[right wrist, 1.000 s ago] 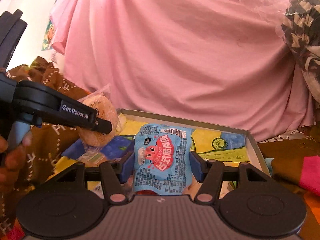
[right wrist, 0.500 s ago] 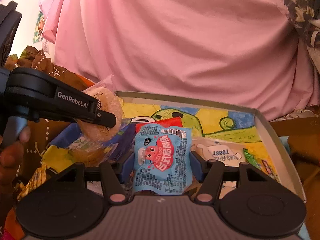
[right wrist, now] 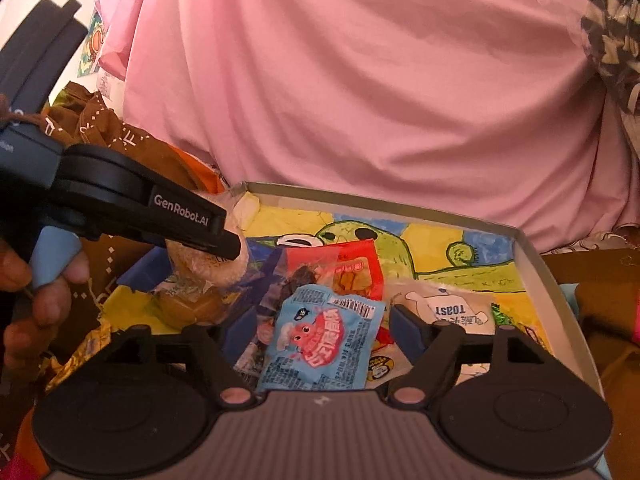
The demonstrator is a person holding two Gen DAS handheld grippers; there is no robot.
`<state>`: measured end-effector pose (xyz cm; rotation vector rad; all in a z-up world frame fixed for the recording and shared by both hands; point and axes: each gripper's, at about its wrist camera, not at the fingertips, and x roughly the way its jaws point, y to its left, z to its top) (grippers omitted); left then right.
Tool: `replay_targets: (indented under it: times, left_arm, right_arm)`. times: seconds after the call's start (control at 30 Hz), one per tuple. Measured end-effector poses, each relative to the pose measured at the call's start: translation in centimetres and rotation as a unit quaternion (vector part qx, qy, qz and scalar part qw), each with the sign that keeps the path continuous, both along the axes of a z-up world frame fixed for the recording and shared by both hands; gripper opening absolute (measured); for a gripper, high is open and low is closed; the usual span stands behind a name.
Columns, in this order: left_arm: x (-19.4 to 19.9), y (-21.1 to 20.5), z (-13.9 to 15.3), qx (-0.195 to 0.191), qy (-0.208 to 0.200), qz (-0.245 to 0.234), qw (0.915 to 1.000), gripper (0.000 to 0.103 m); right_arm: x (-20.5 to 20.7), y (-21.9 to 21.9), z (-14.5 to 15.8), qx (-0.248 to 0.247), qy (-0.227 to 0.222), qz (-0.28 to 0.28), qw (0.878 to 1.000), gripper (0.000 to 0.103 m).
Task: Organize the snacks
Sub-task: 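Open the right tool to drop the blue packet while the left releases the rice cake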
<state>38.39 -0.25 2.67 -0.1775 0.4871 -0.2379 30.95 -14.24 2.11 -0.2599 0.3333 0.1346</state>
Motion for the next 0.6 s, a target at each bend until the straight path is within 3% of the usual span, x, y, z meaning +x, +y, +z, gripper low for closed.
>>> replay_targets:
  times: [0.1,0.23,0.4,0.6]
  left_arm:
    - [-0.4,0.0,0.3,0.004,-0.002,0.008,1.0,0.072]
    - [-1.2,-0.2,1.0,0.011,-0.015,0.01,0.9998,0.082]
    - [-2.9,-0.1,1.8,0.017,-0.026,0.017,0.9994,0.086]
    - [-6.2,0.6,2.6,0.014,-0.038,0.034,0.9986,0.09]
  right_arm:
    - [-0.7,-0.3,0.5,0.007,-0.005,-0.004,1.0,0.087]
    - [-1.7,-0.8,1.1,0.005,-0.012,-0.011,1.0,0.093]
    - [-3.3,-1.6,2.2,0.013,-0.026,-0.027,0.999,0.102]
    - [-6.1,-3.0,3.8,0.041,-0.039,-0.048,0.997,0.103]
